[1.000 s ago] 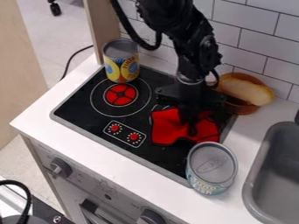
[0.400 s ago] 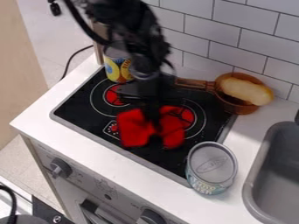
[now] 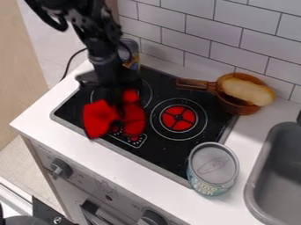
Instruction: Move the red cloth on the lower left corner of the stove
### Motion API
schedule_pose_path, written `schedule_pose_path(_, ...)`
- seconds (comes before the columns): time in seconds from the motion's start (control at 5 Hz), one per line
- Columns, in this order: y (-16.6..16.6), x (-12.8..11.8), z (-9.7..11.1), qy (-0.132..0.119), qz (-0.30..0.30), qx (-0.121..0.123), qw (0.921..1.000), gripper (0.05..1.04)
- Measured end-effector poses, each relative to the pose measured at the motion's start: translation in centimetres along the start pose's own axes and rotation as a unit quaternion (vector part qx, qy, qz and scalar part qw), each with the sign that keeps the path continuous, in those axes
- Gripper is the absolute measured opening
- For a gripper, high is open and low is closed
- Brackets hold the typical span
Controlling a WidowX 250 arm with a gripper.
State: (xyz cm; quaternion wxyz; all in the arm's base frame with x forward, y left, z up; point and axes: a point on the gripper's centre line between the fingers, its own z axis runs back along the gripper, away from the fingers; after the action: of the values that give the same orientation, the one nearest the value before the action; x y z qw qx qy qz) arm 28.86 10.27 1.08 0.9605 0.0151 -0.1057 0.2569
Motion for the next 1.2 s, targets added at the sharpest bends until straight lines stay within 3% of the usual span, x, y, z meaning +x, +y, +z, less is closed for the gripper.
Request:
schedule_pose_path(0.4,2.6,2.3,-1.3,-0.047,0.011,0.025,0.9985,0.054)
schedule_pose_path(0.6,4.2,2.1,-1.6,-0.036,0.009,0.047,0.9982,0.064)
schedule_pose_path(0.8,4.4,2.0,-1.3,-0.001,0.009,0.066,0.9977,0.196)
schedule_pose_path(1.0,4.6,1.9,-0.9,0.015,0.019,0.075,0.9969,0.431)
schedule_pose_path(1.2,3.9,1.5,-1.2,0.011,0.012,0.076,0.997,0.725)
